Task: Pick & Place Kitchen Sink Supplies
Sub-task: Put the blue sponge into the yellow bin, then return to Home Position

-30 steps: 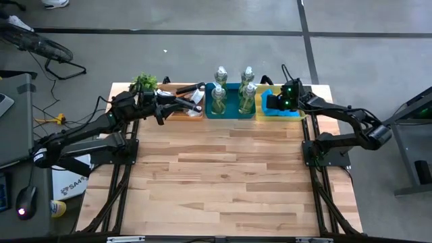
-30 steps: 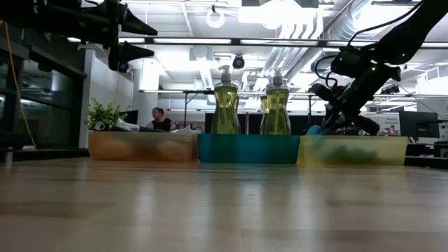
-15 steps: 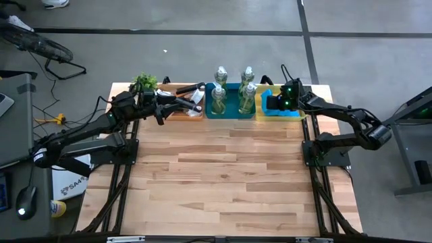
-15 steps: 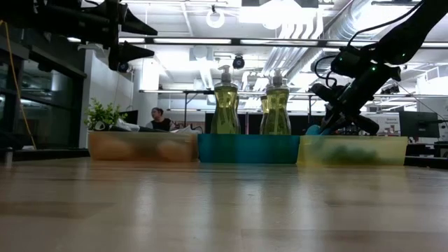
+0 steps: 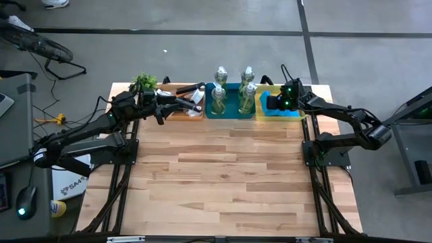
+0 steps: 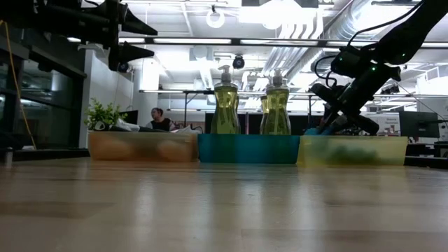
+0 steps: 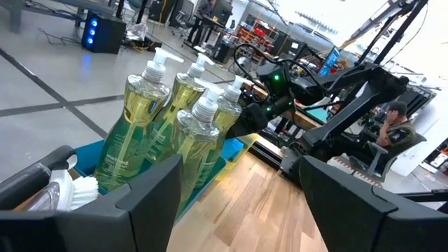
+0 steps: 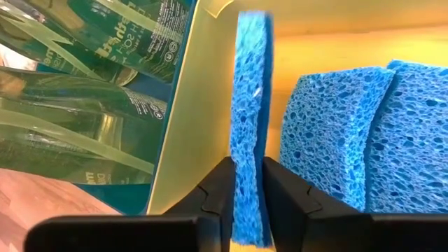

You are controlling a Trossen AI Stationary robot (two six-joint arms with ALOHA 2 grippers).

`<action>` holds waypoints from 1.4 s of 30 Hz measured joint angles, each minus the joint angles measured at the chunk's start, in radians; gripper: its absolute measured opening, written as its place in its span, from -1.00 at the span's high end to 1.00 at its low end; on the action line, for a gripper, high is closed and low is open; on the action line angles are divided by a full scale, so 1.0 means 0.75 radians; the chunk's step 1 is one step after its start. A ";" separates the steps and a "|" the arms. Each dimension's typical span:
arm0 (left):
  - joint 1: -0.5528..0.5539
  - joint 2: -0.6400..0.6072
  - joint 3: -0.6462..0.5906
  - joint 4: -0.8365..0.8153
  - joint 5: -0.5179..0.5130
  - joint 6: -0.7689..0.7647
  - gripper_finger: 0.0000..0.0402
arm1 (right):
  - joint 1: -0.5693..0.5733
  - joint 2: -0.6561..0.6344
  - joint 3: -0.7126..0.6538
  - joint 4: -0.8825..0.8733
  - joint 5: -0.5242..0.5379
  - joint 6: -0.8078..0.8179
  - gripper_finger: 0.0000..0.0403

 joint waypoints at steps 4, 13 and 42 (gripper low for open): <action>0.000 0.000 0.000 0.000 -0.001 -0.004 -0.39 | 0.000 0.000 0.000 0.000 -0.002 0.000 0.63; 0.000 0.000 0.000 0.000 -0.001 -0.027 -0.39 | -0.008 -0.002 0.000 0.000 -0.025 -0.002 0.54; -0.341 -0.038 0.001 -0.021 -0.301 -0.168 -0.39 | 0.019 -0.984 0.002 -0.169 -0.393 0.028 0.54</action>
